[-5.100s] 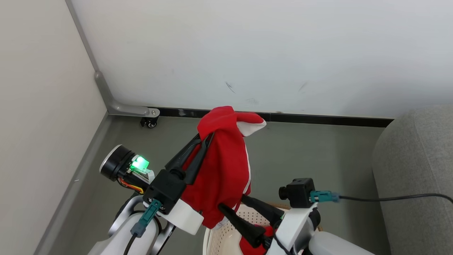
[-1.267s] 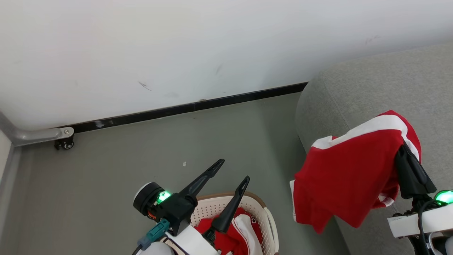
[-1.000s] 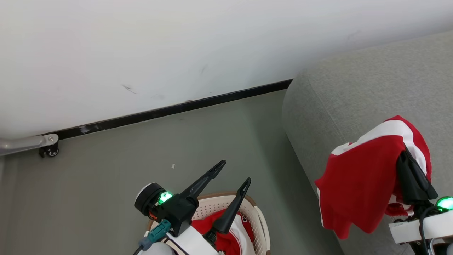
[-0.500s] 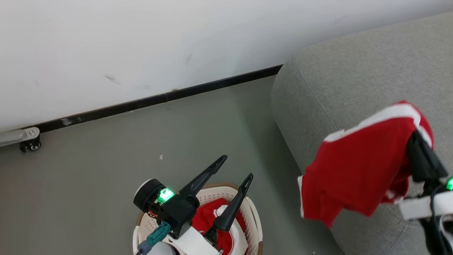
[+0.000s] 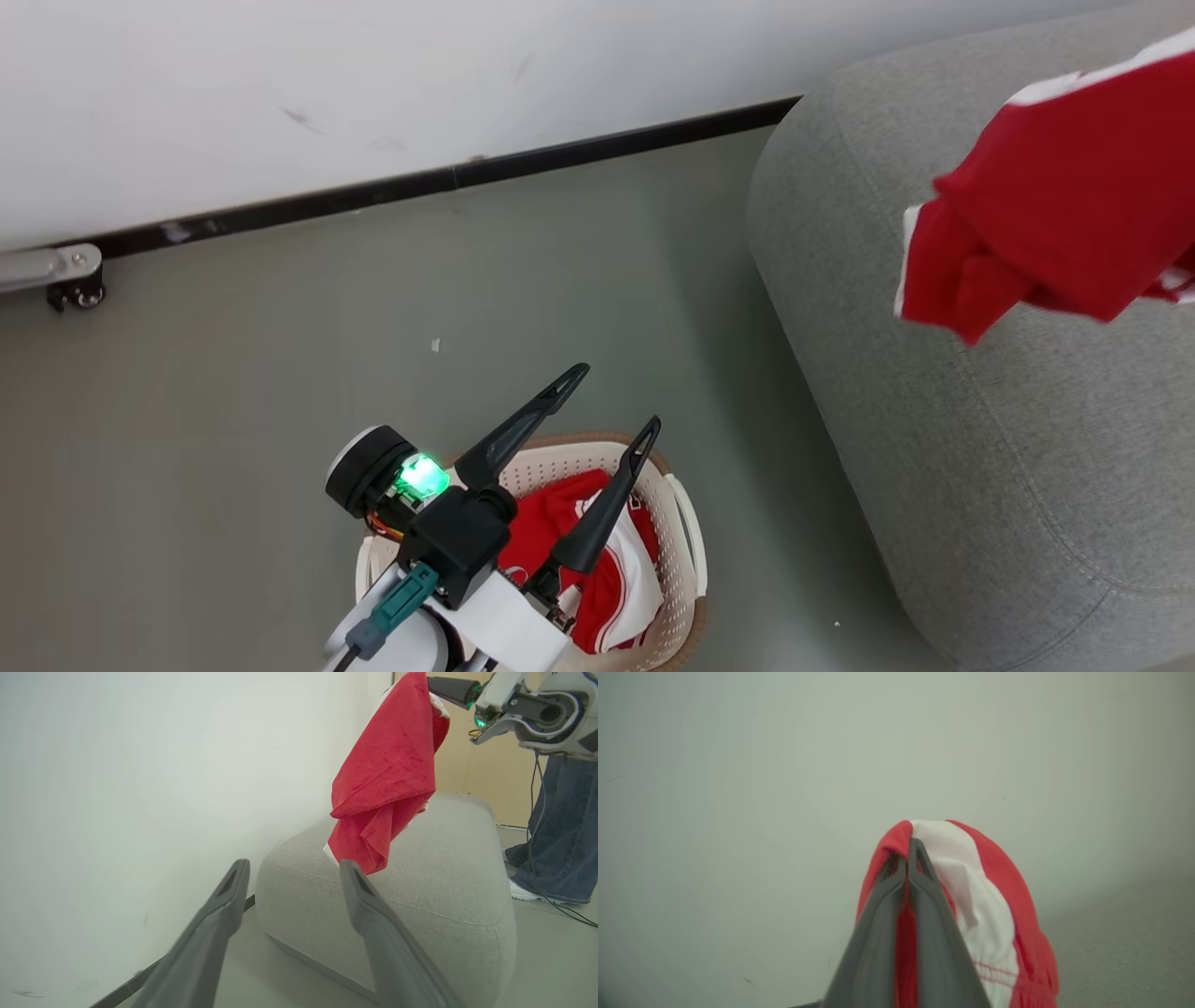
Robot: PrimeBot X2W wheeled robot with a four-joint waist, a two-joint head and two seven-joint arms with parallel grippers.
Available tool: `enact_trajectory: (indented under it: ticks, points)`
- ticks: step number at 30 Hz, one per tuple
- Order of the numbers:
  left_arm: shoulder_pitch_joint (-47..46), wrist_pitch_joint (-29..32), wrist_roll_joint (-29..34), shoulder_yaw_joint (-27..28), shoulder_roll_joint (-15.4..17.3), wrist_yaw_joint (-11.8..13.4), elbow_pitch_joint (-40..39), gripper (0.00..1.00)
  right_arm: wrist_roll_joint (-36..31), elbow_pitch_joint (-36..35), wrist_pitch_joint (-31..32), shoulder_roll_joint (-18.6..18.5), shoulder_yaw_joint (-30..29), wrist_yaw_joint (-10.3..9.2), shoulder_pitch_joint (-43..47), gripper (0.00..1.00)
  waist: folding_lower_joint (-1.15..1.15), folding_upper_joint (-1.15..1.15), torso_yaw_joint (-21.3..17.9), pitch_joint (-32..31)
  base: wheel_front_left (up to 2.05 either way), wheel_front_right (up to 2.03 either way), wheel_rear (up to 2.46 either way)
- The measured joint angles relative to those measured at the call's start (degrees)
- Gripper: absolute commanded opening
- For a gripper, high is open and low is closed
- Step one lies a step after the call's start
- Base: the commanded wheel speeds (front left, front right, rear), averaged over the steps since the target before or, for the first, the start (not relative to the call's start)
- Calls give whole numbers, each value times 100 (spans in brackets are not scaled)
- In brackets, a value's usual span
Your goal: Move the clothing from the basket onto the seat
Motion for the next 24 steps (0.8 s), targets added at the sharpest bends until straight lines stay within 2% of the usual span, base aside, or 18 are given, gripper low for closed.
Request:
enact_trajectory:
  ticks: [12,24]
  points:
    - [-325,186,170,-26,123,-7,-338,100,67,1002,152,-366,-466,1,-1223,0,0,0,204,574,0,0,0]
    - [-695,334,308,-171,167,-101,-648,100,13,1581,5,-1095,-1165,1,-1825,0,1,0,375,1098,0,0,0]
